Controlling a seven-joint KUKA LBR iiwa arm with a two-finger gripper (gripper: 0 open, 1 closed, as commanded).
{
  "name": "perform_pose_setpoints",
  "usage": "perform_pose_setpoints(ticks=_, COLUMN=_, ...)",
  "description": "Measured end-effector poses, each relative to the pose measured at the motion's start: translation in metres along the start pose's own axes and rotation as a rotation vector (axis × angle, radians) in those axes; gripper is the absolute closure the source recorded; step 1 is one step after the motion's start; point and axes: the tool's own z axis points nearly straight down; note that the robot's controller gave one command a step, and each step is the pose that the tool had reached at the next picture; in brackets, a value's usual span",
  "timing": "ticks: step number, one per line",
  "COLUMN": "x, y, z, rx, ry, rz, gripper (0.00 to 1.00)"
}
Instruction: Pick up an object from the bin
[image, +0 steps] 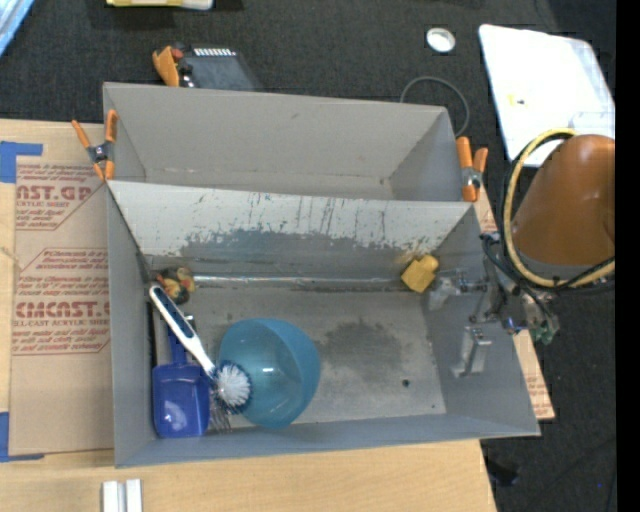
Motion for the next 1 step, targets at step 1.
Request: perform_pose_setpoints(ticks=1, x=-0.0018, y=0.0006, z=-0.0040, rx=0.001, ry=-0.008, rz=-0.002, gripper=0.00)
